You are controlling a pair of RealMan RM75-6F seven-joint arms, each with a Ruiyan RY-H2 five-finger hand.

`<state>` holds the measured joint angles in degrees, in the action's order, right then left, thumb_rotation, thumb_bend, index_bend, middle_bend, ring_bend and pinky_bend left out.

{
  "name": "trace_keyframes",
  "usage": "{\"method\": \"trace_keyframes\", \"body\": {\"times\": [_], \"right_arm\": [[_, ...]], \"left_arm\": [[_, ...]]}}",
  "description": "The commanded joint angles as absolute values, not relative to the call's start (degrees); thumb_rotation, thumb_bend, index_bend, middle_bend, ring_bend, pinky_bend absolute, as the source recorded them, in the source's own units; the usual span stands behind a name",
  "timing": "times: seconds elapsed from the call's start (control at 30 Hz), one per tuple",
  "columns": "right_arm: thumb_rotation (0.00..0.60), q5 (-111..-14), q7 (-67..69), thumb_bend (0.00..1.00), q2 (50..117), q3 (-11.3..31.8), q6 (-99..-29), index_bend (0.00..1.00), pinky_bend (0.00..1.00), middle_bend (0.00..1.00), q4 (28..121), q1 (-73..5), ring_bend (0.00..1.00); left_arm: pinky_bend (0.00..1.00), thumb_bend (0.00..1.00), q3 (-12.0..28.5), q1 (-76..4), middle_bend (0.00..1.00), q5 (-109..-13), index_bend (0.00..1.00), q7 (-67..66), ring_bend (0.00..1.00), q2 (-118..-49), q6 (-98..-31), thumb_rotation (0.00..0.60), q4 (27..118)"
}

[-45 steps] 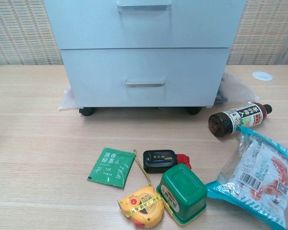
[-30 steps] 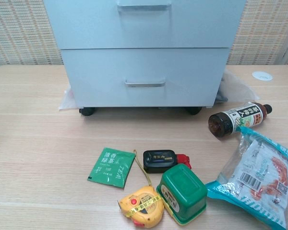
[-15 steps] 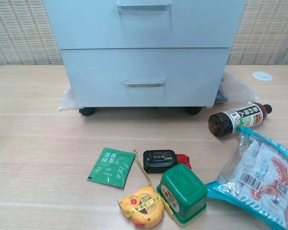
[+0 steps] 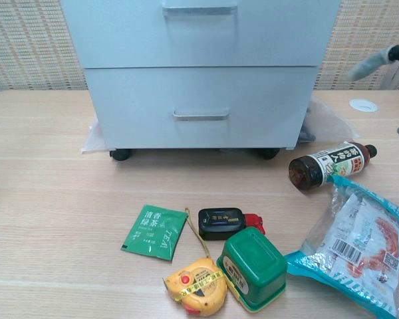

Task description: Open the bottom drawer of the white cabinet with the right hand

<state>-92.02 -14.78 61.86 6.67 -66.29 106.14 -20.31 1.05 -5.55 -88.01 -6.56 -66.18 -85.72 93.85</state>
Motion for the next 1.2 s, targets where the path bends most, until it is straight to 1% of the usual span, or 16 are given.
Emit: {"method": "trace_keyframes", "body": {"times": [0.03,0.2,0.6,0.83,1.0,1.2], "right_arm": [[0.600,-88.2,-17.1,0.30,63.2,8.5,-62.7,0.17,0.88,0.76,107.2,-23.3,0.81],[0.600,-82.9,-20.6,0.31,65.8,10.1,-58.8,0.17,0.88,0.76,107.3,-26.9,0.81],[0.600,-73.5,-29.7,0.45,71.3,11.7,-54.0,0.17,0.88,0.78,107.0,-34.2,0.83],[0.600,-67.9,-36.4,0.48,75.1,11.2,-53.3,0.17,0.88,0.78,106.2,-37.9,0.84],[0.600,-64.3,-40.0,0.51,77.9,10.7,-54.0,0.17,0.89,0.78,105.4,-40.0,0.84],[0.600,-61.6,-42.0,0.51,79.7,10.5,-55.4,0.15,0.88,0.78,104.6,-41.7,0.84]], "left_arm": [[0.12,0.36,1.0,-5.6,0.00,-87.9,0.11,-6.4,0.03,-66.3,-85.6,0.600,93.7],[0.12,0.36,1.0,-5.7,0.00,-87.7,0.11,-6.2,0.03,-66.5,-85.2,0.600,93.2],[0.12,0.36,0.9,-5.9,0.00,-87.9,0.11,-5.9,0.03,-66.6,-84.8,0.600,92.6],[0.12,0.36,0.8,-5.7,0.00,-88.1,0.11,-5.8,0.03,-66.5,-85.0,0.600,92.5],[0.12,0.36,0.7,-5.4,0.00,-88.2,0.11,-5.4,0.03,-66.4,-85.4,0.600,92.3],[0.12,0.36,0.6,-5.1,0.00,-88.1,0.11,-4.9,0.03,-66.2,-85.6,0.600,91.9]]}}
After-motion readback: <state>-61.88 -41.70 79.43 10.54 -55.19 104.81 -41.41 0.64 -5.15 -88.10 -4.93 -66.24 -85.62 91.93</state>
